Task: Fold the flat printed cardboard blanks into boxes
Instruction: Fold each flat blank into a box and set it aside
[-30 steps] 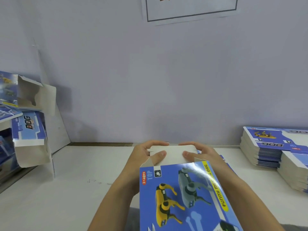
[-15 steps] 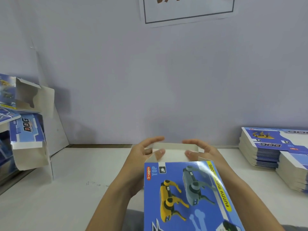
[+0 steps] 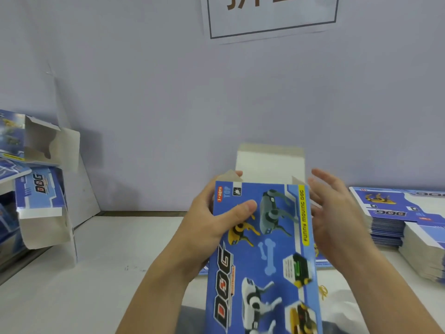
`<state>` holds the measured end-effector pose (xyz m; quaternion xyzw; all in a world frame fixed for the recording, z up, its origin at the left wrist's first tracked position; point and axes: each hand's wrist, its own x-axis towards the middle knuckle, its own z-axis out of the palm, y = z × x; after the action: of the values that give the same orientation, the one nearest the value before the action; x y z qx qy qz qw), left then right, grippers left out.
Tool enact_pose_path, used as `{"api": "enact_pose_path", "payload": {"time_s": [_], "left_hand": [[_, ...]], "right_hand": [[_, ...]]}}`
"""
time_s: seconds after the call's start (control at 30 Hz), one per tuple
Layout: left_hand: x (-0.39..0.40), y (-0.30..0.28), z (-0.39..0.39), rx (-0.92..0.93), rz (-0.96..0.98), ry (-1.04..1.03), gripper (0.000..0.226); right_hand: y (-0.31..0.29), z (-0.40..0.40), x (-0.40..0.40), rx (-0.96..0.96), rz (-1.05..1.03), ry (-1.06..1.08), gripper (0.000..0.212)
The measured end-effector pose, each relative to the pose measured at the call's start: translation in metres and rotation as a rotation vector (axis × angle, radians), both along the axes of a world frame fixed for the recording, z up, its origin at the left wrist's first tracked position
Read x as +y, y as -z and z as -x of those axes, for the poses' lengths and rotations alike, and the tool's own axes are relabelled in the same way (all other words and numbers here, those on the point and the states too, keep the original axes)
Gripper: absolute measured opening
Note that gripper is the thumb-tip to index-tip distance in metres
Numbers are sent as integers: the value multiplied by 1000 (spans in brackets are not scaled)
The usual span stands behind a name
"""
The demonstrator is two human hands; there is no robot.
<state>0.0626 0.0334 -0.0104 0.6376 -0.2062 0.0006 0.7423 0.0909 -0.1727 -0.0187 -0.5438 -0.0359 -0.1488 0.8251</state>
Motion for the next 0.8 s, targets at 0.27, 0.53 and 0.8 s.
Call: {"api": "enact_pose_path", "payload": {"time_s": [0.27,0.53,0.8], "left_hand": [[-19,8,-6,-347,92,-311,44],[-34,25,-12,-219,-48,-511,37],[-37,28,-13,-101,73,-435,46]], "right_hand": [[-15,18,22,-268,354,-171,36],[15,1,31,-129,385,34,37],[25,-6,31,-43,316,-9,36]]}}
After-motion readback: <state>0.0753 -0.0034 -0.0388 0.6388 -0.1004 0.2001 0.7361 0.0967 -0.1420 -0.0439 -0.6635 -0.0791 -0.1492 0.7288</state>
